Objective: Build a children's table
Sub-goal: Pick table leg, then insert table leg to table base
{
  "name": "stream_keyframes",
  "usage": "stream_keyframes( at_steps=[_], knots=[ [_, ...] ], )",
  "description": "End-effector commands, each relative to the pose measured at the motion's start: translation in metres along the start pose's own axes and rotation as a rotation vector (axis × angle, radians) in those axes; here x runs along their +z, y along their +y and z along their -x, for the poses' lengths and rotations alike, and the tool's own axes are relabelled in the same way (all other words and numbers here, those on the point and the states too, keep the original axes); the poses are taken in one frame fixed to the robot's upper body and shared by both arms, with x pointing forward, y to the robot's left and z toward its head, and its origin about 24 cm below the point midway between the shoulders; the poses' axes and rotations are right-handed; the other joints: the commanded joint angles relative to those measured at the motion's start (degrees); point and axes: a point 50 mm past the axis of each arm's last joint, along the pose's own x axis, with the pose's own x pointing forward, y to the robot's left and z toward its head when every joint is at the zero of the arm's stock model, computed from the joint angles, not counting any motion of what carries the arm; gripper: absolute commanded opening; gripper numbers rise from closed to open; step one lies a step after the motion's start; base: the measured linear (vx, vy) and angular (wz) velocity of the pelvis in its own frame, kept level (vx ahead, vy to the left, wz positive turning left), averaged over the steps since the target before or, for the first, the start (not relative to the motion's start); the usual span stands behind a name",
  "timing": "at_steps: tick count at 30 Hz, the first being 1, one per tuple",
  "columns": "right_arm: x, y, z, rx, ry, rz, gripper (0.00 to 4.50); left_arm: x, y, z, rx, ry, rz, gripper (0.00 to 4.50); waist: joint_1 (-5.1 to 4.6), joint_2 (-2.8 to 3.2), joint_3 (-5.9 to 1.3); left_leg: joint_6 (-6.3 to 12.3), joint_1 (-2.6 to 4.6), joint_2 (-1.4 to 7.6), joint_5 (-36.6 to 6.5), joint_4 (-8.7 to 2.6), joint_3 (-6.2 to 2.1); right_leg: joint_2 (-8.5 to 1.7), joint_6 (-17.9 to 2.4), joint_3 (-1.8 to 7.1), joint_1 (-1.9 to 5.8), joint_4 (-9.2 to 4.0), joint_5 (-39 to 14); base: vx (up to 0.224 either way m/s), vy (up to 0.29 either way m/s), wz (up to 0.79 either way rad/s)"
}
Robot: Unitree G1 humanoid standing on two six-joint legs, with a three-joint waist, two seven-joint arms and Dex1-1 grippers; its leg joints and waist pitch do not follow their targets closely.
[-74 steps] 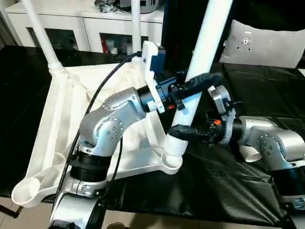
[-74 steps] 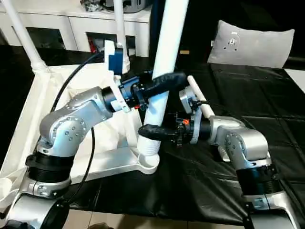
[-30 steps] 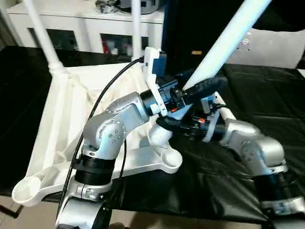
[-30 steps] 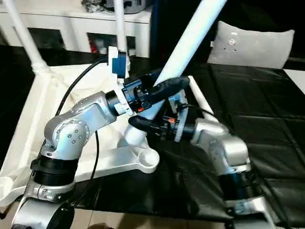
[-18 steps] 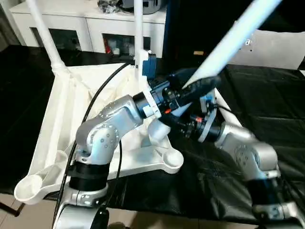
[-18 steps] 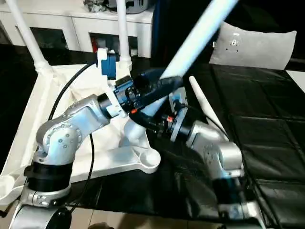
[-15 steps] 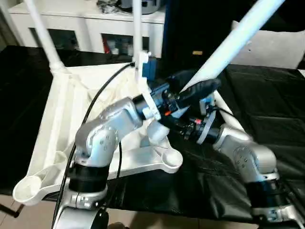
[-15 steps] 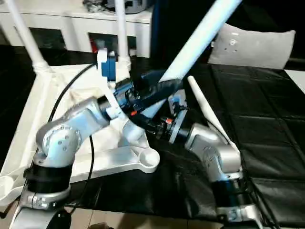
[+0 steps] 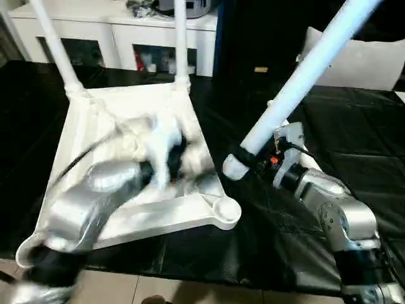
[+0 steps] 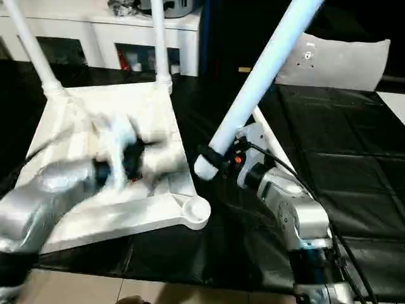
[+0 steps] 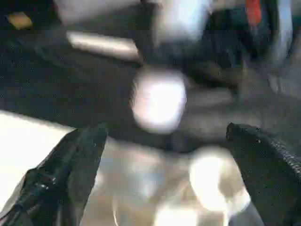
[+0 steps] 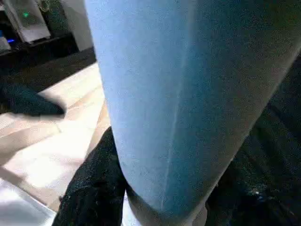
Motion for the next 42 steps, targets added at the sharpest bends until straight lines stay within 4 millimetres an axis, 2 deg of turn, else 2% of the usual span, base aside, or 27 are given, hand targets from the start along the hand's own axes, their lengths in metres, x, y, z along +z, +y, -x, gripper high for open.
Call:
stream_keyframes(
  at_steps=[1, 2, 4, 5, 6, 9, 12, 14, 21, 23, 25, 31, 35, 39, 40, 42],
  knots=[
    [0.002, -0.002, 0.005, -0.034, 0.001, 0.026, 1.88, -0.007, -0.008, 0.000, -0.076, 0.052, -0.022, 4.17, -0.07, 0.05, -3.57, -0.31, 0.56, 2.83, -5.5, -4.32, -0.39, -4.49, -7.3, 3.21, 2.75, -4.30, -10.0, 0.000, 0.000, 0.00],
    [0.001, -0.001, 0.006, -0.037, 0.001, 0.027, 1.88, -0.010, -0.010, 0.001, -0.094, 0.076, -0.024, 4.17, 0.00, 0.34, -3.59, -0.45, 0.60, 2.82, -5.6, -4.35, -0.43, -4.52, -7.6, 3.21, 2.75, -4.26, -9.5, 0.000, 0.000, 0.00],
    [-0.002, 0.000, 0.008, -0.040, -0.001, 0.025, 1.88, -0.021, -0.014, 0.004, -0.144, 0.172, -0.036, 3.89, -0.07, 0.60, -3.54, -0.90, 0.58, 2.79, -6.9, -4.38, -0.41, -4.49, -8.1, 3.23, 2.78, -4.26, -9.0, 0.000, 0.000, 0.00],
    [-0.002, 0.000, 0.008, -0.041, 0.000, 0.025, 1.88, -0.024, -0.015, 0.005, -0.157, 0.195, -0.036, 3.78, -0.06, 0.46, -3.48, -1.02, 0.61, 2.79, -7.7, -4.50, -0.48, -4.49, -8.1, 3.22, 2.80, -4.29, -9.5, 0.000, 0.000, 0.00],
    [-0.003, 0.000, 0.009, -0.044, -0.002, 0.019, 1.88, -0.027, -0.017, 0.005, -0.169, 0.214, -0.030, 3.74, -0.21, 0.67, -3.37, -1.26, 0.61, 2.69, -8.9, -4.58, -0.44, -4.51, -8.0, 3.24, 2.82, -4.52, -10.9, 0.000, 0.000, 0.00],
    [-0.004, 0.001, 0.010, -0.050, -0.005, 0.010, 1.88, -0.032, -0.016, 0.004, -0.173, 0.251, -0.032, 3.60, -0.19, 0.77, -3.28, -1.64, 0.68, 2.75, -10.4, -4.62, -0.49, -4.66, -7.9, 3.31, 2.81, -4.83, -13.6, 0.000, 0.000, 0.00],
    [-0.005, 0.003, 0.010, -0.048, -0.005, 0.005, 1.88, -0.037, -0.013, 0.004, -0.157, 0.296, -0.034, 3.32, -0.16, 0.74, -3.33, -1.69, 0.67, 2.74, -10.2, -4.63, -0.52, -4.58, -7.7, 3.31, 2.78, -4.79, -13.6, 0.000, 0.000, 0.00],
    [-0.007, 0.005, 0.010, -0.047, -0.001, 0.004, 1.88, -0.039, -0.010, 0.005, -0.138, 0.311, -0.036, 3.16, -0.15, 1.06, -3.42, -1.76, 0.67, 2.73, -10.0, -4.57, -0.59, -4.56, -7.8, 3.26, 2.81, -4.69, -12.8, 0.000, 0.000, 0.00],
    [-0.008, 0.003, 0.010, -0.060, 0.005, 0.005, 1.88, -0.047, -0.004, 0.005, -0.099, 0.374, -0.078, 2.58, -0.08, 0.94, -3.58, -1.51, 0.54, 2.67, -9.0, -4.43, -0.60, -4.59, -8.7, 3.23, 3.04, -4.43, -9.9, 0.000, 0.000, 0.00],
    [-0.008, 0.001, 0.010, -0.063, 0.006, 0.008, 1.88, -0.048, 0.001, 0.004, -0.068, 0.374, -0.104, 2.47, -0.04, 0.74, -3.55, -1.31, 0.51, 2.72, -8.6, -4.46, -0.61, -4.61, -8.8, 3.20, 3.04, -4.45, -9.6, 0.000, 0.000, 0.00],
    [-0.007, 0.001, 0.010, -0.063, 0.006, 0.010, 1.88, -0.047, 0.003, 0.003, -0.050, 0.355, -0.107, 2.27, -0.02, 0.47, -3.44, -1.22, 0.53, 2.67, -9.2, -4.46, -0.49, -4.65, -8.8, 3.23, 2.99, -4.64, -11.0, 0.000, 0.000, 0.00],
    [-0.005, -0.001, 0.007, -0.071, 0.005, 0.018, 1.88, -0.048, 0.023, 0.001, 0.067, 0.332, -0.148, 1.89, 0.02, 0.85, -3.31, -1.50, 0.65, 2.73, -11.0, -4.61, -0.60, -4.75, -7.3, 3.24, 2.75, -5.10, -15.6, 0.000, 0.000, 0.00],
    [-0.002, -0.003, 0.007, -0.076, -0.001, 0.023, 1.88, -0.047, 0.031, -0.001, 0.093, 0.318, -0.158, 1.40, -0.04, 0.52, -3.34, -1.78, 0.59, 2.73, -12.3, -4.74, -0.72, -4.89, -6.5, 3.24, 2.79, -5.33, -17.9, 0.000, 0.000, 0.00],
    [-0.002, -0.003, 0.007, -0.076, -0.001, 0.023, 1.88, -0.047, 0.031, -0.001, 0.093, 0.318, -0.158, 1.16, -0.01, 0.63, -3.54, -1.53, 0.57, 2.84, -10.7, -4.57, -0.67, -4.87, -7.7, 3.26, 2.72, -4.88, -14.2, 0.000, 0.000, 0.00],
    [-0.001, -0.004, 0.007, -0.076, -0.002, 0.027, 1.88, -0.047, 0.032, -0.003, 0.087, 0.317, -0.157, 1.06, 0.02, 0.44, -3.56, -1.42, 0.57, 2.87, -10.3, -4.56, -0.63, -4.83, -7.9, 3.26, 2.71, -4.81, -13.5, 0.000, 0.000, 0.00],
    [0.000, -0.004, 0.005, -0.070, -0.003, 0.030, 1.88, -0.047, 0.033, -0.006, 0.069, 0.293, -0.122, 0.96, -0.05, 0.65, -3.61, -1.43, 0.57, 2.73, -9.9, -4.46, -0.52, -4.81, -8.5, 3.25, 2.79, -4.77, -12.5, 0.000, 0.000, 0.00]
  ],
)
